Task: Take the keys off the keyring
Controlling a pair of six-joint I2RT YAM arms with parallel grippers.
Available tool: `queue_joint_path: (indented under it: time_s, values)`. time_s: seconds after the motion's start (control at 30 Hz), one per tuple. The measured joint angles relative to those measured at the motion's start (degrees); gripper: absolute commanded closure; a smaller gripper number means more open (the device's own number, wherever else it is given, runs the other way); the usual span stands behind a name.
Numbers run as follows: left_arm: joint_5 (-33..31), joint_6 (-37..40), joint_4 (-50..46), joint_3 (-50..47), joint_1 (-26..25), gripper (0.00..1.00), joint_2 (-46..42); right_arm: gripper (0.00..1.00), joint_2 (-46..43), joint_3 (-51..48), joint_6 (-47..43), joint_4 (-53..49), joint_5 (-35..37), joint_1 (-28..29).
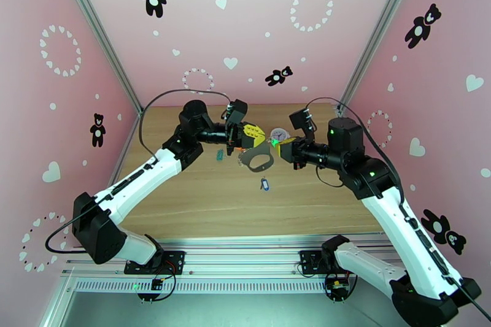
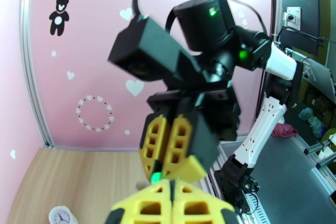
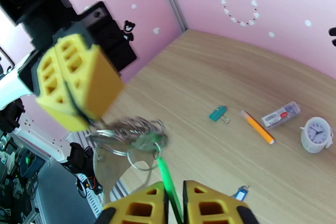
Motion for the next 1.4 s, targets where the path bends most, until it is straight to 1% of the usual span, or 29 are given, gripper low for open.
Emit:
queue_joint_path:
  time_s: [0.17, 0.3, 0.47, 0.53, 0.6, 0.67, 0.7, 0.83, 0.87, 0.93, 1.0, 1.2, 1.3, 1.4]
  values:
    - [0.35, -0.68, 0.55, 0.26, 0.13, 1.00, 0.02, 1.00, 0.98, 0.35, 1.25, 0.39, -0.92, -0.13]
    - [0.33, -0.81, 0.48, 0.48, 0.15, 1.00, 0.02, 1.00, 1.46, 2.16, -0.07, -1.68, 0.37, -0.09]
    - [0.28, -0.15, -1.51, 2.51, 0.15, 1.00, 0.22, 1.00, 1.09, 2.84, 0.22, -1.64, -1.42, -0.11]
    - [-0.11, -0.04, -1.66, 2.58, 0.15, 0.82, 0.22, 1.00, 1.16, 3.72, 0.50, -1.75, -1.81, -0.11]
    - [-0.81, -0.22, -1.99, 2.43, 0.15, 0.77, 0.22, 1.00, 1.46, 5.35, 0.33, -2.80, -1.53, -0.17]
    - [-2.84, -0.39, -2.64, 1.66, 0.13, 0.67, -0.39, 1.00, 2.47, 7.93, -0.26, -5.77, -0.17, -0.20]
    - [-4.28, -0.39, -3.19, 0.87, 0.15, 0.64, -1.09, 1.00, 2.97, 8.94, -0.48, -6.97, 0.90, -0.22]
    - [-11.19, -1.51, -4.83, -3.48, 0.13, 0.62, -5.46, 1.00, 5.09, 11.52, -2.45, -10.93, 1.46, -0.52]
    - [-12.22, -1.75, -4.92, -4.44, 0.09, 0.61, -6.40, 1.00, 5.49, 11.85, -2.84, -11.65, 1.31, -0.50]
    - [-14.29, -2.21, -4.46, -6.86, -0.44, 0.53, -8.07, 1.00, 6.27, 12.55, -3.91, -13.20, 0.52, -0.52]
    - [-16.15, -1.77, -4.46, -8.76, -1.77, 0.52, -8.76, 1.00, 7.19, 13.62, -4.92, -14.84, -0.09, -0.52]
    - [-21.40, -0.26, -4.42, -10.47, -6.10, 0.51, -6.67, 1.00, 10.23, 16.20, -5.57, -16.85, -2.62, -0.52]
    - [-23.58, 0.26, -4.04, -11.32, -6.38, 0.51, -5.97, 1.00, 11.23, 16.28, -5.40, -16.94, -3.85, -0.52]
    - [-23.82, 0.48, -4.11, -11.69, -6.47, 0.50, -5.20, 1.00, 11.72, 16.26, -4.96, -16.79, -6.23, -0.52]
